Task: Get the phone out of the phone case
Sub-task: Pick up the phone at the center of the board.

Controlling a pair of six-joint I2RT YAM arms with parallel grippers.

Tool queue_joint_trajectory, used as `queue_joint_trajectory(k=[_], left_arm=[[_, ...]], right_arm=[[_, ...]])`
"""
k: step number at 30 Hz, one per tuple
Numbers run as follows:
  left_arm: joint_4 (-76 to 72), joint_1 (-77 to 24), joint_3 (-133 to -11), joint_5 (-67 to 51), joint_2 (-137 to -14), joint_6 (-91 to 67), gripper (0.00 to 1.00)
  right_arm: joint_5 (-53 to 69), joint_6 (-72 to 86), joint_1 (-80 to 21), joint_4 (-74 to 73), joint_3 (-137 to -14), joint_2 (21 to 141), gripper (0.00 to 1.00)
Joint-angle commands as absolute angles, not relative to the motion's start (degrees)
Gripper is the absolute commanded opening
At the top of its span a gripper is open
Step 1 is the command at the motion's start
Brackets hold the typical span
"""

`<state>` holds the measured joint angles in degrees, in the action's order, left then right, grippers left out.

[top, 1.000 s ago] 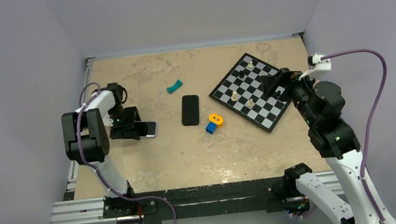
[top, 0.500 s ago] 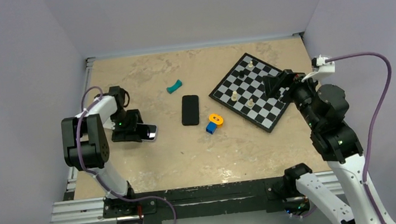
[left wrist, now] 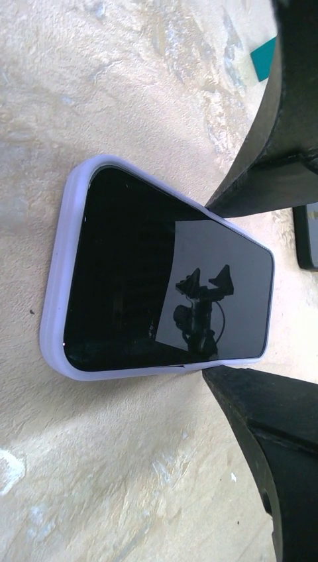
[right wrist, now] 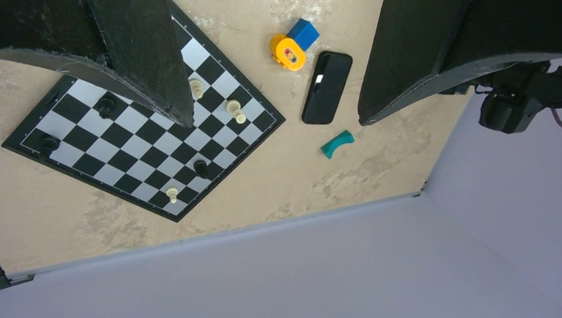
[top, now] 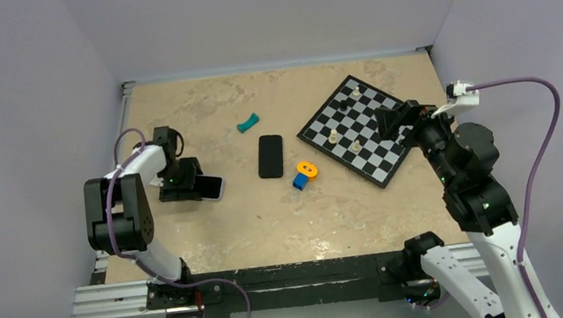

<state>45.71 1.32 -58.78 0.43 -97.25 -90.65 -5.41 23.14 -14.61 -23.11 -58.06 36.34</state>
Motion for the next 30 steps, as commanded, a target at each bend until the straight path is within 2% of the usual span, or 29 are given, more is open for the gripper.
queue_joint_trajectory(k=[1, 5, 7, 12, 16, 21, 25, 30], left_arm=[[37.88, 1.04, -55.39, 1.44, -93.7, -87.13, 0.28], [34.75, 0.76, -53.83, 0.56, -91.23, -81.42, 0.12], [33.56, 0.52, -53.57, 0.27, -89.78, -78.59, 0.0], [27.96, -2.68, -50.0, -0.86, -83.17, -73.91, 0.0], [25.92, -6.66, -49.39, -0.6, -77.4, -69.36, 0.0], [24.03, -12.18, -48.56, -1.46, -70.44, -64.77, 0.0], [22.33, -16.51, -48.82, -5.05, -65.69, -62.46, 0.0], [24.91, -21.65, -50.17, -6.57, -60.21, -61.96, 0.0]], right_arm=[[-5.95, 23.31, -14.77, -22.03, -57.59, 36.95, 0.98], [-4.41, 22.83, -14.76, -22.41, -56.83, 39.88, 0.98], [-1.62, 22.67, -14.72, -21.67, -56.16, 41.94, 0.98], [5.56, 22.98, -17.39, -18.35, -53.64, 49.48, 0.98], [8.13, 24.57, -25.43, -14.01, -52.8, 57.89, 0.97], [14.1, 31.33, -35.21, 0.1, -49.84, 67.04, 0.96], [13.56, 33.93, -43.13, 7.12, -51.28, 73.11, 0.96], [13.5, 39.44, -47.41, 17.22, -49.33, 76.77, 0.92]])
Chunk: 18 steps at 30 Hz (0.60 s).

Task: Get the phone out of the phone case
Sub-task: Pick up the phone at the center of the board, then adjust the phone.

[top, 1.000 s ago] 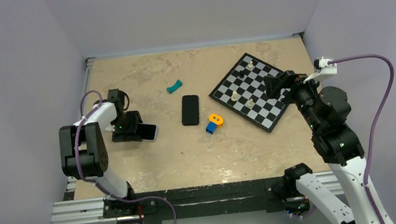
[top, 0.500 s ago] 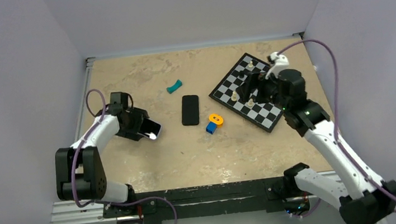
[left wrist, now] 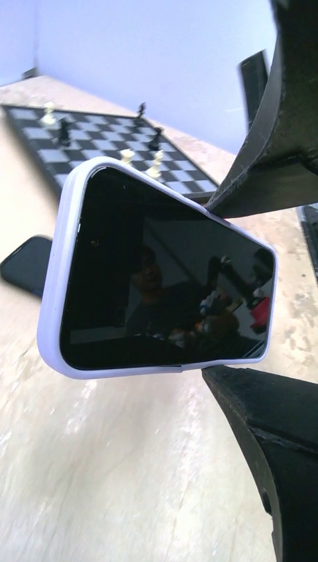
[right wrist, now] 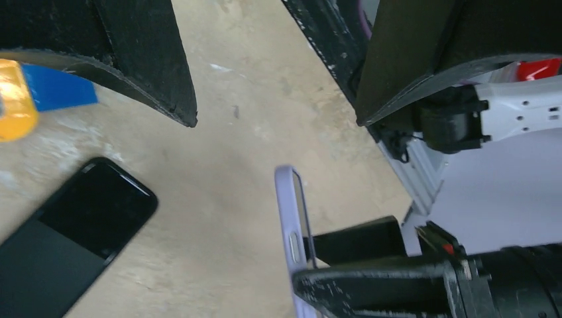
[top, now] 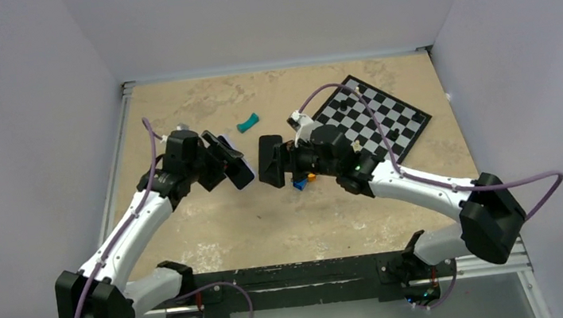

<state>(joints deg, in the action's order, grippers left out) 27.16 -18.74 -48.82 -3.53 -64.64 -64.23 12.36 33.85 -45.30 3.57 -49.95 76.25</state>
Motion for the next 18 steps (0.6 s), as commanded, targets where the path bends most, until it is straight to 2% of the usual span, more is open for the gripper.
queue_joint_trajectory(k=[1, 9, 18], left_arm=[[25.53, -22.57, -50.14, -6.45, -59.14, -62.27, 0.0], [26.55, -26.43, -48.0, -8.76, -55.34, -65.37, 0.0], [27.85, -27.83, -48.98, -7.66, -55.18, -65.19, 0.0]], right_arm=[[12.76, 40.23, -48.19, 18.98, -49.1, 77.2, 0.91], [6.52, 43.94, -51.48, 23.17, -47.97, 80.04, 0.79], [7.62, 45.53, -52.59, 26.86, -48.13, 85.19, 0.58]])
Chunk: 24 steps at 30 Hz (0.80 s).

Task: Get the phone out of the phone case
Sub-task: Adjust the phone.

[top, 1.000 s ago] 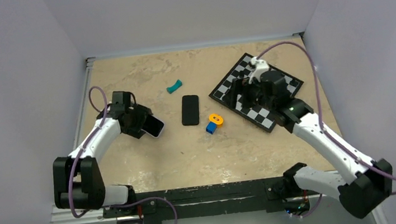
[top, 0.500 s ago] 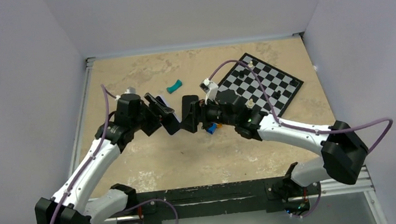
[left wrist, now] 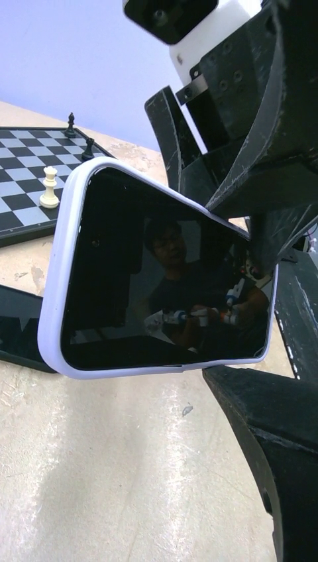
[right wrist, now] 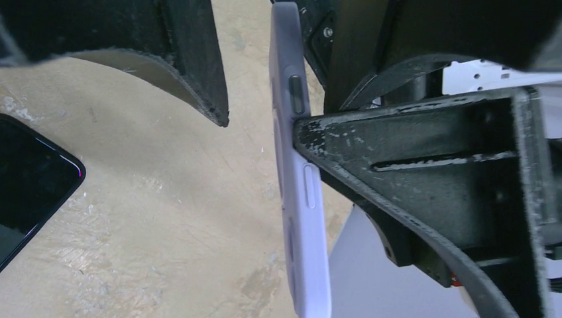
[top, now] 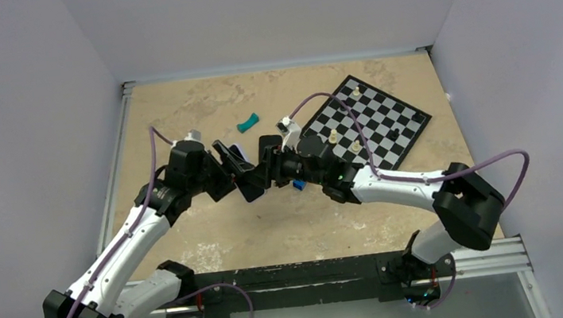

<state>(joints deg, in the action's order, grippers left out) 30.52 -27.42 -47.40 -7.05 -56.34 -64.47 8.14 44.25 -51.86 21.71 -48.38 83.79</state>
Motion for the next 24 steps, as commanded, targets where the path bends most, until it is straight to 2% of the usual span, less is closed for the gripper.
queue_joint_trajectory(k=[1, 3, 5, 6, 7, 8, 10, 12, 13, 14, 20, 23, 24], left_arm=[[27.88, -27.86, -49.22, -7.57, -55.23, -65.21, 0.0], [28.28, -27.92, -49.48, -7.25, -55.18, -65.13, 0.0], [28.26, -27.9, -49.49, -6.29, -55.02, -64.99, 0.0], [27.92, -27.91, -49.42, -5.98, -54.87, -64.8, 0.0], [27.16, -27.9, -49.56, -5.97, -54.93, -64.11, 0.0], [27.31, -27.94, -49.99, -6.05, -55.04, -63.32, 0.06], [29.56, -27.95, -52.28, -6.3, -55.54, -61.53, 0.39], [32.19, -27.93, -55.18, -6.19, -56.21, -58.7, 0.67], [33.08, -27.81, -56.41, -6.01, -56.39, -57.13, 0.86], [33.88, -27.83, -57.61, -5.84, -56.38, -55.5, 0.98], [29.97, -27.76, -60.4, -6.84, -53.41, -45.36, 1.0], [27.32, -27.71, -60.79, -7.71, -52.77, -41.98, 1.0], [26.0, -26.65, -62.19, -11.26, -54.44, -40.28, 1.0]], right_arm=[[7.69, 45.56, -52.6, 27.27, -48.14, 85.84, 0.55], [8.07, 45.21, -52.65, 27.45, -48.69, 87.01, 0.45], [8.5, 43.92, -52.69, 27.35, -49.49, 87.84, 0.29], [8.52, 43.38, -52.65, 27.3, -49.66, 88.03, 0.18], [8.53, 43.17, -52.65, 27.35, -49.54, 87.95, 0.03], [8.33, 43.08, -52.62, 27.27, -49.3, 87.71, 0.0], [8.74, 44.07, -52.6, 28.92, -47.48, 86.73, 0.0], [9.27, 45.53, -52.37, 31.81, -44.88, 85.52, 0.0], [9.76, 46.19, -52.18, 33.18, -43.71, 85.07, 0.0], [10.46, 46.83, -51.95, 34.25, -42.8, 84.6, 0.0], [15.62, 51.06, -46.89, 40.31, -37.26, 81.34, 0.0], [21.13, 52.6, -40.94, 44.15, -31.66, 76.31, 0.0], [25.93, 52.65, -35.93, 45.16, -28.88, 71.98, 0.0]])
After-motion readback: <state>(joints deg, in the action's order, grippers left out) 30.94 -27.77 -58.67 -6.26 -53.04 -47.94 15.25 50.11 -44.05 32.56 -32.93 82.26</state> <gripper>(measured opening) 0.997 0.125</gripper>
